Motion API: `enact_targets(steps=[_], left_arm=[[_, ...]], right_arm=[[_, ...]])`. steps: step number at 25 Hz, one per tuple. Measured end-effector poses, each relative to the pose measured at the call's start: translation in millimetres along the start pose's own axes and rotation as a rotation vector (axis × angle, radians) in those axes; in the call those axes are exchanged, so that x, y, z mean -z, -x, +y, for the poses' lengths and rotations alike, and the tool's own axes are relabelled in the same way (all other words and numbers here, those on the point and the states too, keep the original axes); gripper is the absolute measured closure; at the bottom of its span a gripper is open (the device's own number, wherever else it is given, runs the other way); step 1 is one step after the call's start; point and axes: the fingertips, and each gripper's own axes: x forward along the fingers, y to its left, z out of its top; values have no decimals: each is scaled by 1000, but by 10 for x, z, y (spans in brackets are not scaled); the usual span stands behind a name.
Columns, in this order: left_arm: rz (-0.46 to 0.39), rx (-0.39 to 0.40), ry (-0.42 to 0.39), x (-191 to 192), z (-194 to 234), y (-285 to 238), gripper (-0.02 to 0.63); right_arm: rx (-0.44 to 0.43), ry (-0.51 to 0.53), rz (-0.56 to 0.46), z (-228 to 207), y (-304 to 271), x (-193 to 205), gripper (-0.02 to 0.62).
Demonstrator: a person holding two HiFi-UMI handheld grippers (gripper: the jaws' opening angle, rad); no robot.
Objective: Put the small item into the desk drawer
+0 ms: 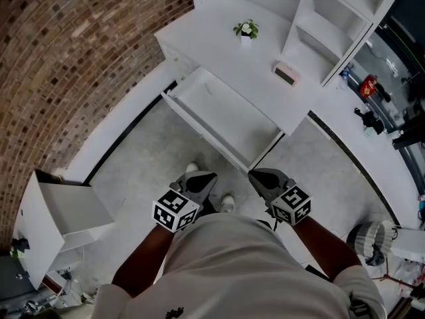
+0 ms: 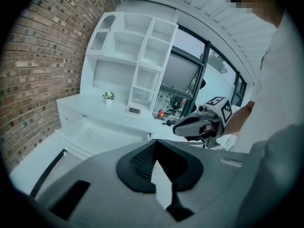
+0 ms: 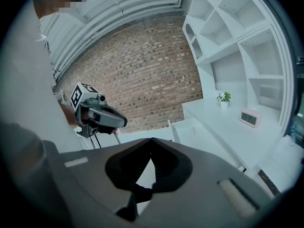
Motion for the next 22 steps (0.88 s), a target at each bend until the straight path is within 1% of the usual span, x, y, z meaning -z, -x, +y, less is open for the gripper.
enact_targets(steps=[9, 22], left_arm=[[4, -14, 1, -17, 37, 9, 601], [20, 10, -12, -78, 41, -104, 601]], right_arm=[[-4, 9, -33, 19, -16, -87, 583], [34, 23, -46, -170, 8, -141, 583]])
